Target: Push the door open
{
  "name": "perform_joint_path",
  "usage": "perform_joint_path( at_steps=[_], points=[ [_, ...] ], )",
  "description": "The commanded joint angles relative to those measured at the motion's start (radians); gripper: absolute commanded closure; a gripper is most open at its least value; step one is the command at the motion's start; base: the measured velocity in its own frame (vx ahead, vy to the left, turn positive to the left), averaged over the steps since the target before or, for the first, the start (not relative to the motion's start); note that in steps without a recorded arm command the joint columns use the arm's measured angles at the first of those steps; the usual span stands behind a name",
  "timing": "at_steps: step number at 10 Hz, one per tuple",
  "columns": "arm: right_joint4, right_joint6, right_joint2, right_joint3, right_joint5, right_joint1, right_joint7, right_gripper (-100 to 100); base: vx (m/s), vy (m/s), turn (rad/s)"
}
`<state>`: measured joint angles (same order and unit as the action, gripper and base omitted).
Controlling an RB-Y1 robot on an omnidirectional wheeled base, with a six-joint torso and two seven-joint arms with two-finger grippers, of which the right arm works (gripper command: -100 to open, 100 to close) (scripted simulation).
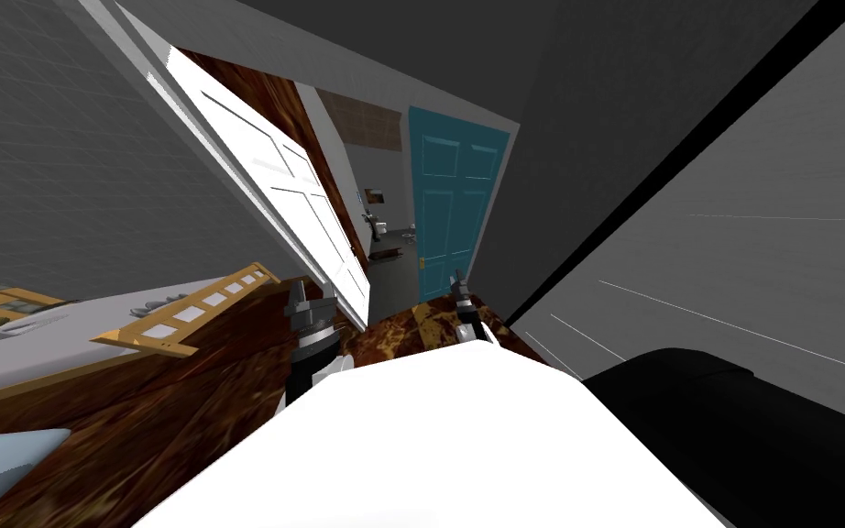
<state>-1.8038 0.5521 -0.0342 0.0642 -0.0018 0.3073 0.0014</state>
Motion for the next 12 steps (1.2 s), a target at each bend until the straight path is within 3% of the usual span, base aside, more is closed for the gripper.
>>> perform_joint_path(
  at_steps=[1, 3, 12],
  points=[
    [0.050, 0.012, -0.003, 0.004, -0.002, -0.021, 0.004, -100, 0.096, -0.042, 0.040],
    [0.091, 0.019, -0.005, 0.006, -0.003, -0.035, 0.005, -100, 0.077, -0.036, 0.027],
    [0.385, 0.079, -0.017, 0.016, -0.019, -0.154, 0.011, -100, 0.079, -0.031, 0.034]
  ],
)
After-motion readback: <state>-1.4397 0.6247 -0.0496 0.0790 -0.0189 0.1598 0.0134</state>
